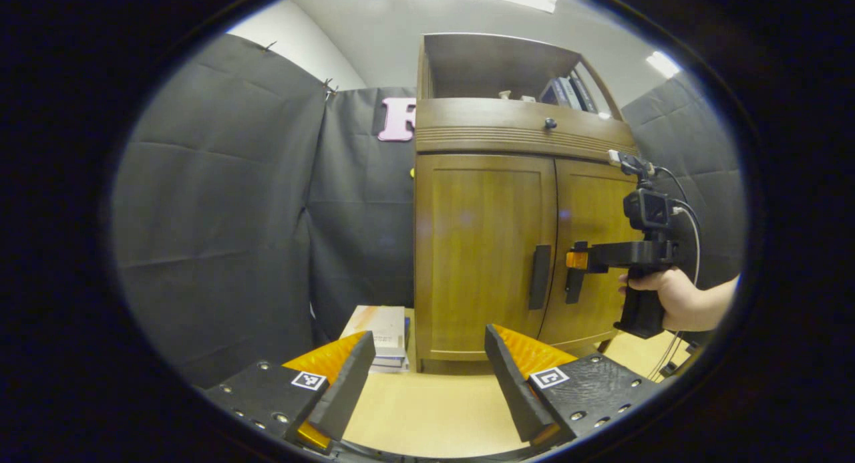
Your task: Open the right door of the double-door shoe cabinet with the right hand, and open the left door with the left hand.
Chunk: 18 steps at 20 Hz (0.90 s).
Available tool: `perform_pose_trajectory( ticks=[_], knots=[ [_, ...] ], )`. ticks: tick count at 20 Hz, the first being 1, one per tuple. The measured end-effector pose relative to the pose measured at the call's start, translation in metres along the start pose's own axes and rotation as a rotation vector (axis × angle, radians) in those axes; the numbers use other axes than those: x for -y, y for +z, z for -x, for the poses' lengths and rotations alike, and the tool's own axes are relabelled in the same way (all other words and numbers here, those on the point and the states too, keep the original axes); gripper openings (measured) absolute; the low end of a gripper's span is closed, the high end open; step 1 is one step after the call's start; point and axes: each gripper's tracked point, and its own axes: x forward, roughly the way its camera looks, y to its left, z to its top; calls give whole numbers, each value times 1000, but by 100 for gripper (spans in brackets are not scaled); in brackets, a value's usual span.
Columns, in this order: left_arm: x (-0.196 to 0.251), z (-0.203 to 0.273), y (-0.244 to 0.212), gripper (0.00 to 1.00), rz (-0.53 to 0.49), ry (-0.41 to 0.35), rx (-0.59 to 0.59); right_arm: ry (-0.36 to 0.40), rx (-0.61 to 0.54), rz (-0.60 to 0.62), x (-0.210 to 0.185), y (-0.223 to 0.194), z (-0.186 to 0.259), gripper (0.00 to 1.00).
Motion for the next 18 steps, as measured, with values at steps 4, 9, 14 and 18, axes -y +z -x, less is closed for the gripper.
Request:
perform_pose_trajectory(
  ticks=[4, 9, 14, 18],
  knots=[
    [0, -3, -4, 95, 8, 7, -3, 12, 10, 28, -4, 1, -11, 81],
    [11, -4, 4, 96, 28, -10, 14, 14, -33, 40, -14, -13, -18, 45],
    [18, -4, 1, 95, 27, -20, 21, -5, -22, 52, -15, -12, -14, 26],
    [9, 1, -4, 95, 20, -16, 14, 39, -37, 55, -19, -13, -16, 11]
  ],
)
